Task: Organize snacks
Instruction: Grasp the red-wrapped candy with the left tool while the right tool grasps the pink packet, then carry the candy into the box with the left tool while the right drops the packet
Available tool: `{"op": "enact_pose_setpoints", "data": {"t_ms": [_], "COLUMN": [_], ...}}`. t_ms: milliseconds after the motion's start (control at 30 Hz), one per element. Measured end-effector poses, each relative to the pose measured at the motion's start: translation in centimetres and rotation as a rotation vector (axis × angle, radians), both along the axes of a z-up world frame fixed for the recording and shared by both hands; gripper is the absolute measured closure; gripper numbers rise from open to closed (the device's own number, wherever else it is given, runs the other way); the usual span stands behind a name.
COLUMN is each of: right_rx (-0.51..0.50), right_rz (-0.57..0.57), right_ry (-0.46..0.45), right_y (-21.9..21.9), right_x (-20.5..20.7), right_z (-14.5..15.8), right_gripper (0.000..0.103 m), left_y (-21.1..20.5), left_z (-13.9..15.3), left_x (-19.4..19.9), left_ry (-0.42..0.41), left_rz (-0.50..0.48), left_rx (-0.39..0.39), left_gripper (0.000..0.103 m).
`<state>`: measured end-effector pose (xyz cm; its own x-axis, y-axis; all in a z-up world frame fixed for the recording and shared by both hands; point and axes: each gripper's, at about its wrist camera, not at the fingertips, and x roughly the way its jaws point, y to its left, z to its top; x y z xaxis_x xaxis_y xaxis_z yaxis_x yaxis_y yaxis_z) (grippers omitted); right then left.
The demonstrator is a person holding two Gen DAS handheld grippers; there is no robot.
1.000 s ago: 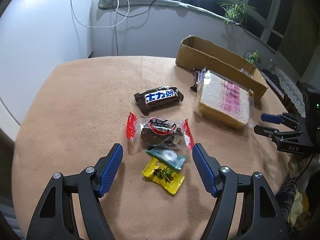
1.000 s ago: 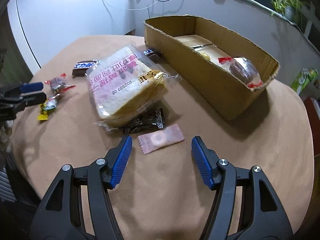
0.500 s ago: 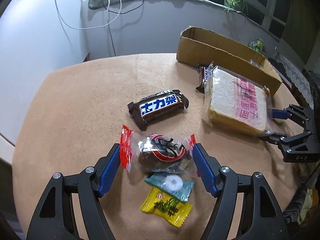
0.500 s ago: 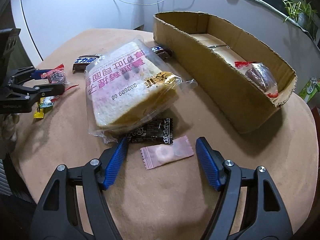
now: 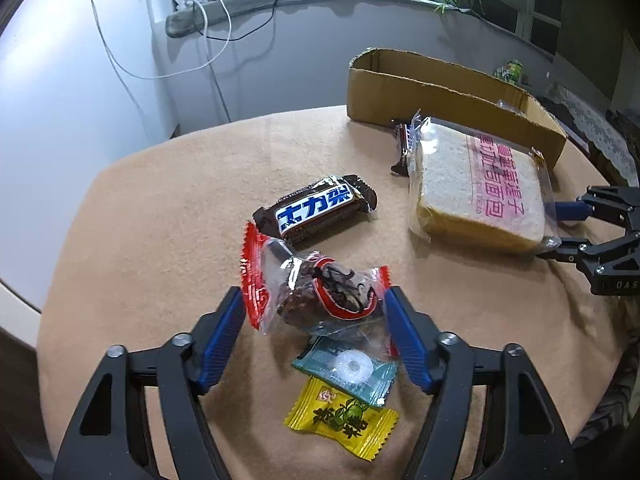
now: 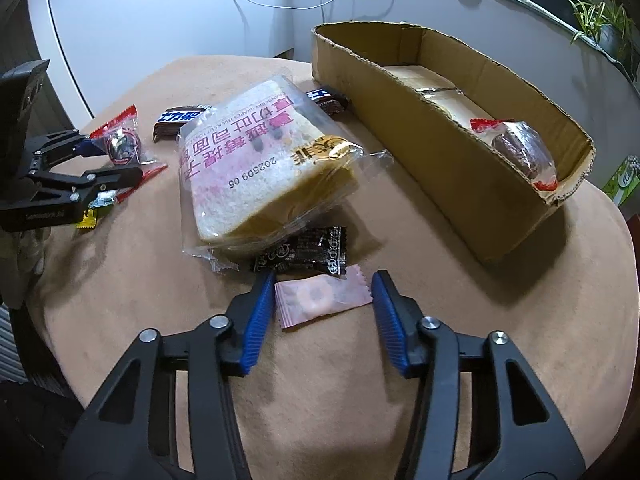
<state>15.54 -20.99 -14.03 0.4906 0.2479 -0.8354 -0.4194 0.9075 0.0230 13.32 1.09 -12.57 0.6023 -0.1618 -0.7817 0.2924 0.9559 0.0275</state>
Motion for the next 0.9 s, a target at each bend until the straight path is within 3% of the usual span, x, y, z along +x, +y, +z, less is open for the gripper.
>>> {"op": "enact_pose_setpoints", "data": {"t_ms": [67, 233, 300, 333, 500, 533, 567, 633, 733, 800, 900], "right_rx": [0.0, 0.009, 0.022, 0.039, -0.009, -0.022, -0.038, -0.061, 0.013, 0.008, -0.008], "right_rz": [0.0, -0.003, -0.005, -0.003, 0.03, 0.028, 0.021, -0.023, -0.036, -0.012, 0.023], "right_ry": [0.0, -0.002, -0.004, 0.005, -0.006, -0.016, -0.029, -0.044, 0.011, 0.016, 0.018], "right_y": [0.0, -0.3, -0.5, -0.6, -0.1, 0.0, 0.1, -0.3, -1.6, -1.5, -1.1], "right_x": [-0.1, -0.3, -0.5, -0.6, -0.8, -0.9, -1.0, -0.9, -0.3, -0.2, -0.2], "right_z": [0.1, 0.2, 0.5, 0.6, 0.4, 0.4, 0.4, 0.3, 0.1, 0.1, 0.3], "right_gripper": [0.059, 0.065, 0.073, 0.082, 0.076, 0.069, 0.056, 0.042, 0.042, 0.042, 0.061], "left_y": [0.1, 0.3, 0.6, 0.8, 1.4, 1.4, 1.4, 1.4, 1.4, 1.4, 1.4], "left_z": [0.0, 0.0, 0.0, 0.1, 0.4, 0.3, 0.3, 0.2, 0.3, 0.2, 0.2], "left_x": [0.2, 0.1, 0.2, 0.2, 0.3, 0.3, 0.3, 0.2, 0.2, 0.1, 0.2], "left_ry": [0.006, 0.008, 0.014, 0.017, 0.022, 0.022, 0.023, 0.024, 0.024, 0.025, 0.025], "left_rz": [0.0, 0.0, 0.007, 0.011, 0.027, 0.03, 0.03, 0.03, 0.029, 0.027, 0.026], "left_rx": [-0.015, -0.043, -0.064, -0.076, -0.109, -0.106, -0.106, -0.106, -0.107, -0.107, -0.107], "left_gripper": [0.05, 0.053, 0.054, 0.054, 0.054, 0.054, 0.054, 0.054, 0.054, 0.054, 0.054]}}
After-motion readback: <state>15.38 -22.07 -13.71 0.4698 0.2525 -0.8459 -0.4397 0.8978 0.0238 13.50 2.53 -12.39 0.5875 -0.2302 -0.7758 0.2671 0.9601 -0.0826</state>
